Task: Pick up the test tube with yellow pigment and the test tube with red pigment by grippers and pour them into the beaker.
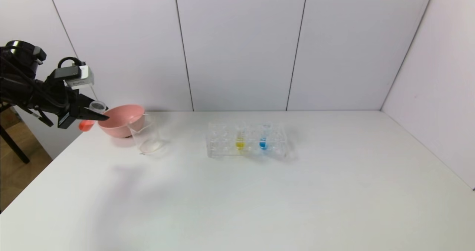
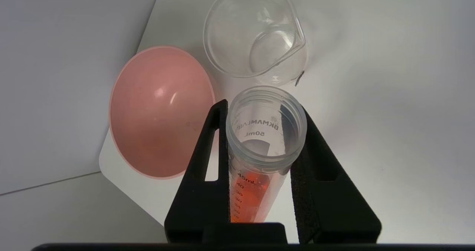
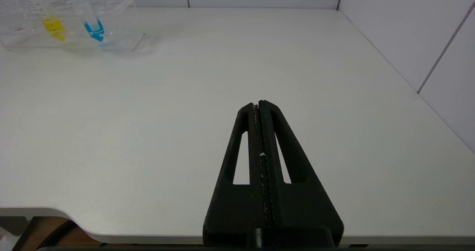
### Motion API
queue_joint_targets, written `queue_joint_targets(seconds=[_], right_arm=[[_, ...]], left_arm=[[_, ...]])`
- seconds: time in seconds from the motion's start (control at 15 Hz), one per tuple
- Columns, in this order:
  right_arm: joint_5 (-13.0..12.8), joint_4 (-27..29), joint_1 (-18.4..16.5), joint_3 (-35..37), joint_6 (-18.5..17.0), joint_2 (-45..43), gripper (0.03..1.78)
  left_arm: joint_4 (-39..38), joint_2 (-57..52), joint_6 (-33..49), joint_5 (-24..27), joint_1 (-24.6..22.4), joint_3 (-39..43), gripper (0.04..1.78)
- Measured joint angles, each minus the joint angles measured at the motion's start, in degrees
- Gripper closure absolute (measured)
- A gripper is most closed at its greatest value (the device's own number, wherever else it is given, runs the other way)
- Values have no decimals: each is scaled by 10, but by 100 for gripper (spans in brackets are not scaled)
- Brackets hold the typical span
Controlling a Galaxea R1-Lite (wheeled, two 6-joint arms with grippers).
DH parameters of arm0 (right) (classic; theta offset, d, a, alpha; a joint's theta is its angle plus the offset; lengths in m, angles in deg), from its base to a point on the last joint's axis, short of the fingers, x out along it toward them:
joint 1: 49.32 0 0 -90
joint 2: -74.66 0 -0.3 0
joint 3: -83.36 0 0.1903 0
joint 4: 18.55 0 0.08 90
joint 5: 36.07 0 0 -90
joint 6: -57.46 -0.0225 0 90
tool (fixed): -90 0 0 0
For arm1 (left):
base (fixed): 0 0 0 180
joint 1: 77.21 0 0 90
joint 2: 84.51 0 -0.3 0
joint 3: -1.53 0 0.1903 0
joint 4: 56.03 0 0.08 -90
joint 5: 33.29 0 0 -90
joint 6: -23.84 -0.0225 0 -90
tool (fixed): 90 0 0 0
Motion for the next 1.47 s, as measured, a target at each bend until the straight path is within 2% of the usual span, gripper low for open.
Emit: queue_joint_targets(seconds=[0.67, 1.47], right_arm=[[0, 0, 0, 0, 0, 0, 170], [0, 0, 0, 0, 0, 0, 170]], left_arm=[[30, 25, -27, -84, 13, -42, 134], [-14, 40, -21, -113, 46, -50, 134]])
